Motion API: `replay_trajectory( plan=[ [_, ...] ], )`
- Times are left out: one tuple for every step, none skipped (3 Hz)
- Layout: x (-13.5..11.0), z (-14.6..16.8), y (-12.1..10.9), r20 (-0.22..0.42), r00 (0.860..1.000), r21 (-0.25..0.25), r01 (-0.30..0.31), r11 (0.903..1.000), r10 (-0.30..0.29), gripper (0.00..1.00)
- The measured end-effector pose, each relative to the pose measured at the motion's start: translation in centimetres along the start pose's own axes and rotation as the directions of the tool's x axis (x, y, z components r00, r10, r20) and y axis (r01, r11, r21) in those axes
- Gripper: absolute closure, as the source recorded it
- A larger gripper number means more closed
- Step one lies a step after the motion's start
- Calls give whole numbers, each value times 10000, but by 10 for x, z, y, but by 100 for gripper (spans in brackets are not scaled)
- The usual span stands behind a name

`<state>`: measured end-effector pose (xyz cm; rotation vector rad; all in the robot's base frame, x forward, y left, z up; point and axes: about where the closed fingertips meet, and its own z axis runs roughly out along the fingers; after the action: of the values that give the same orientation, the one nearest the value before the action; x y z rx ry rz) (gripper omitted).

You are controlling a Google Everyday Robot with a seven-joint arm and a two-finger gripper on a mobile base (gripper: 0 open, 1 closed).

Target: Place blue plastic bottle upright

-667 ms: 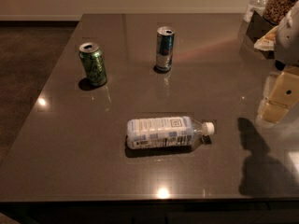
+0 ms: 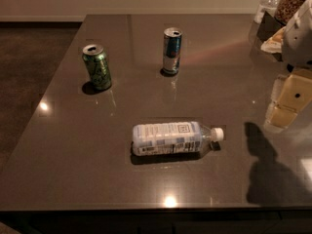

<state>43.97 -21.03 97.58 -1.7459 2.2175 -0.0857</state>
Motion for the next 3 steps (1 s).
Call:
replay_trajectory(
  plan=[
    [-24, 11, 6, 135, 9993, -213, 361, 9991, -358, 0],
    [-55, 27, 21, 264, 9954, -403, 935, 9948, -925, 0],
    [-85, 52, 39, 317, 9897, -648, 1414, 9878, -1396, 0]
  ],
)
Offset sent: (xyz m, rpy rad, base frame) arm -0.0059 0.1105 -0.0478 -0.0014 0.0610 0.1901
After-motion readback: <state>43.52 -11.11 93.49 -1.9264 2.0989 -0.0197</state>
